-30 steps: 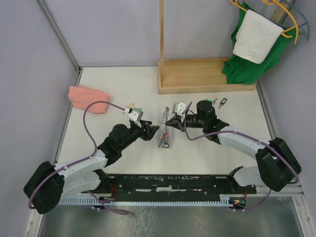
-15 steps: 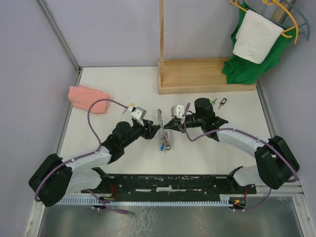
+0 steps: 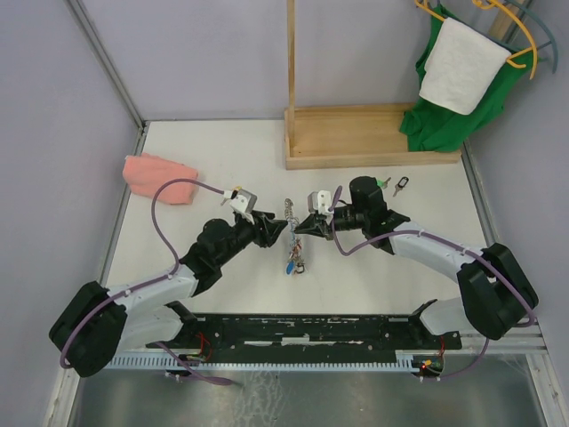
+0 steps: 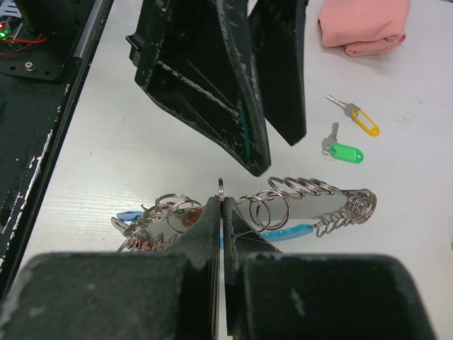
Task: Put the keys on the keyring
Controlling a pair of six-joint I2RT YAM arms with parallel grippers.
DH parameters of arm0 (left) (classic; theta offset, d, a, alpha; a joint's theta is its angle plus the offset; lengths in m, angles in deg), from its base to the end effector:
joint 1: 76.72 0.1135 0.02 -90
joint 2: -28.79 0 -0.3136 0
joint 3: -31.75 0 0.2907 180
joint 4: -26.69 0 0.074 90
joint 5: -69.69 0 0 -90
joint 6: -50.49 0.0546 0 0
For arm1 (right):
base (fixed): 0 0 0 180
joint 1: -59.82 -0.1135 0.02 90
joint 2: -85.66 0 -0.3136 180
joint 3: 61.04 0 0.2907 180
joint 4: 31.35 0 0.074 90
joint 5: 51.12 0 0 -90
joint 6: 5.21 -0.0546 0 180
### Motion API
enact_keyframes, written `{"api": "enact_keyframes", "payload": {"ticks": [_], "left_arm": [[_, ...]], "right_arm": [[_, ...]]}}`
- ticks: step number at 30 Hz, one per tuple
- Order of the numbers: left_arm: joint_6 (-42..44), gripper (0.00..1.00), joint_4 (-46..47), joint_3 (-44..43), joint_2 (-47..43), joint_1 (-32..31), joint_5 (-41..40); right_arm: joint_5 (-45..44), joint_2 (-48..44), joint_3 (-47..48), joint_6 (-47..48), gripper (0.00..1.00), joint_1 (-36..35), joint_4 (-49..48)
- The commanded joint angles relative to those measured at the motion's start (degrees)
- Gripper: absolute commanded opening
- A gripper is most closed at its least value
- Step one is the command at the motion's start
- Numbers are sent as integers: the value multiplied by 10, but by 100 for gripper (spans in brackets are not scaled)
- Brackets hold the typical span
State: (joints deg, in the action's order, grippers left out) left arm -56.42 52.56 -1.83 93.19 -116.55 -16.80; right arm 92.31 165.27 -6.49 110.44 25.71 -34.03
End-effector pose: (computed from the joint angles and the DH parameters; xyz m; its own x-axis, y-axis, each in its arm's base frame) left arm 0.1992 -0.1705 0.2363 -0.2630 -0.1587 -0.9517 0.6372 0.7121 -0.2948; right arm 0.2447 0.2187 0.2583 0.1266 -0.2257 -0.9659 -0.9919 -0.0232 -0.1246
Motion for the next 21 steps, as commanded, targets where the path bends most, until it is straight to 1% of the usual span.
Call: {"api": "enact_keyframes", "payload": {"ticks": [1, 3, 6, 10, 13, 15, 16, 17, 18, 20, 21], "left_arm": [[-4, 53, 38, 42, -69, 10, 13], [9, 48, 51, 58, -94, 13, 56], [26, 48, 105, 87, -106, 14, 118], [54, 47, 130, 87, -75, 17, 166], [61, 46, 174, 89, -53, 19, 216], [70, 46, 188, 89, -44, 20, 233], [74, 43, 192, 88, -41, 20, 238], [80, 37, 195, 86, -38, 20, 242], [85, 33, 197, 84, -34, 20, 245], [95, 32, 196, 81, -31, 21, 247], [102, 34, 195, 82, -33, 21, 245]], "right_arm": [[11, -32, 6, 1, 1, 2, -50], [17, -32, 4, 1, 1, 1, -54], [24, -29, 6, 1, 1, 2, -54], [33, -34, 5, 10, 1, 2, -46], [38, -37, 8, 23, 1, 2, -27], [47, -37, 12, 33, 1, 2, -13], [51, -37, 14, 37, 1, 2, -6], [56, -36, 16, 40, 1, 2, -2], [61, -36, 17, 43, 1, 2, 1], [64, -36, 18, 49, 1, 2, 9], [64, -36, 19, 53, 1, 2, 15]]}}
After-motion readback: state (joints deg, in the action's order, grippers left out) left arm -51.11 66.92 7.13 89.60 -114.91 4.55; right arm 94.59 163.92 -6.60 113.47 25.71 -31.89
